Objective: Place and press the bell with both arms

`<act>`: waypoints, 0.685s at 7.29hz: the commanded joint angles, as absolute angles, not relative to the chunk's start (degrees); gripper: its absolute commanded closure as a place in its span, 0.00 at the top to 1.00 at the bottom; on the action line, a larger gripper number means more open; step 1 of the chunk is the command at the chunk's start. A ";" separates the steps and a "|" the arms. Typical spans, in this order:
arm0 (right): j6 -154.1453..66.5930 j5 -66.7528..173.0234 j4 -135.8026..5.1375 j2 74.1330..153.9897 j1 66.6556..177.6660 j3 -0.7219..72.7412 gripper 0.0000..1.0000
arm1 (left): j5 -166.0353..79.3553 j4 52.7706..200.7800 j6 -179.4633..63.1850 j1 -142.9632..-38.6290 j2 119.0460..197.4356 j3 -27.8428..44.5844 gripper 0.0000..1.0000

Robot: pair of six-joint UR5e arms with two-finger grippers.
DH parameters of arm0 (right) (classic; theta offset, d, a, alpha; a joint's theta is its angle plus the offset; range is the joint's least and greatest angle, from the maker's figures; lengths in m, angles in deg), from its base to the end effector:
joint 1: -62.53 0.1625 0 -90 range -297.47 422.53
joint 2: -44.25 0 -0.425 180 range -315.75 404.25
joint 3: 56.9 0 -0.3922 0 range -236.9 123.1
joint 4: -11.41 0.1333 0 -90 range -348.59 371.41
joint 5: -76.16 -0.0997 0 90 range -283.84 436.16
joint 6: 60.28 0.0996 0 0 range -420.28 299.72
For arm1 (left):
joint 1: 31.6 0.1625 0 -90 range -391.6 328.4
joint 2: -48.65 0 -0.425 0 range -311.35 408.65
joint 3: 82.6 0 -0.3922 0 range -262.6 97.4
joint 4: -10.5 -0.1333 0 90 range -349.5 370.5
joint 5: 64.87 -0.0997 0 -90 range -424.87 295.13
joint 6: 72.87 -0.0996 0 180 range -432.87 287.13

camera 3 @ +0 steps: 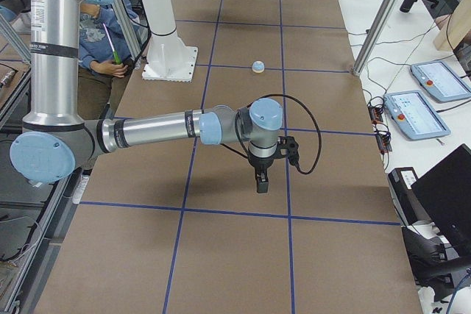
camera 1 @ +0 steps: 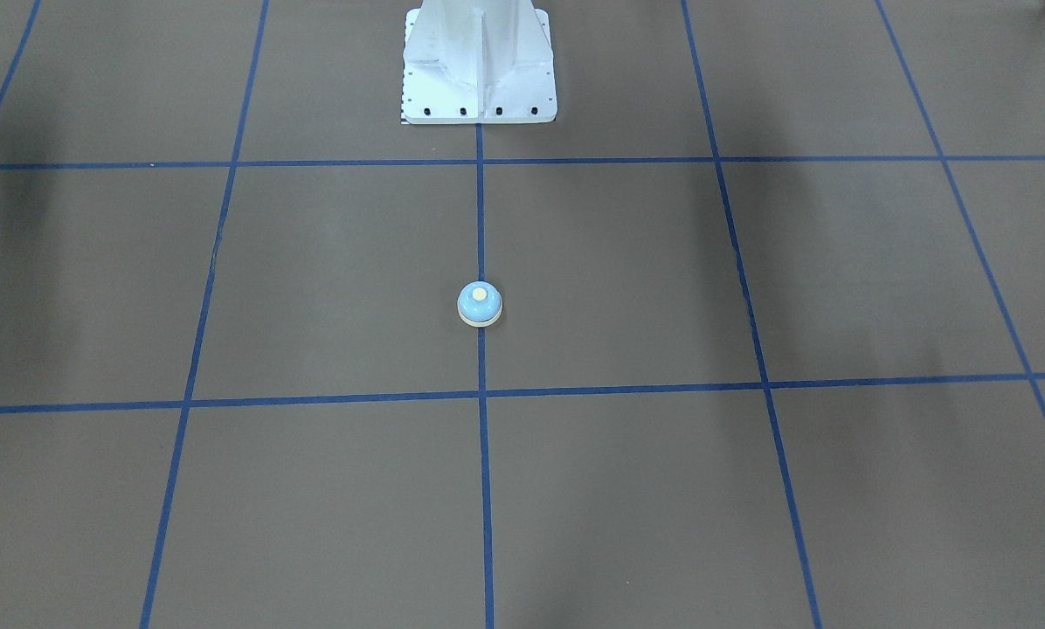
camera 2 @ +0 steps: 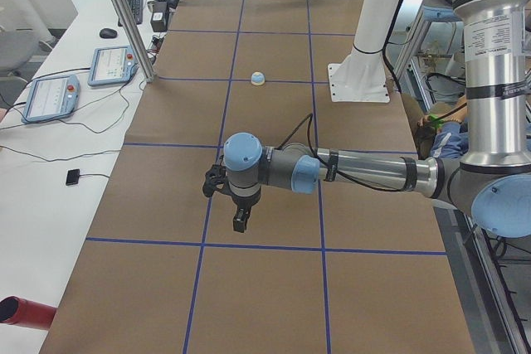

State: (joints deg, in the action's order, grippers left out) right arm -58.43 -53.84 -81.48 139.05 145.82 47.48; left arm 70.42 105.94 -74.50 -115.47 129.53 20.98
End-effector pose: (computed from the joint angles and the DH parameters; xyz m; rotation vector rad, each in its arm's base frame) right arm 0.0152 -0.4640 0.5849 0.0597 -0.7041 -0.1220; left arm -0.0158 -0.4381 0.6035 0.1328 0.7955 0.1963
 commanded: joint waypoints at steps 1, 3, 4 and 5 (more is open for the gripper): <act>-58.34 -54.19 -81.40 138.39 145.76 45.95 1.00 | 70.30 106.12 -73.23 -115.62 127.66 23.31 1.00; -58.26 -54.36 -81.66 136.98 145.76 45.93 1.00 | 70.57 106.21 -73.05 -115.45 128.27 22.43 1.00; -57.82 -55.40 -81.40 136.72 145.59 45.76 1.00 | 70.74 106.30 -73.05 -115.36 128.36 22.43 1.00; -57.56 -56.02 -81.57 134.97 144.45 45.67 1.00 | 70.48 106.38 -73.05 -115.19 129.41 21.56 1.00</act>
State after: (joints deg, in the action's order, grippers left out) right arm -57.92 -55.17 -81.52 136.48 145.39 45.79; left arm 70.61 106.28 -73.07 -115.35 128.55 22.28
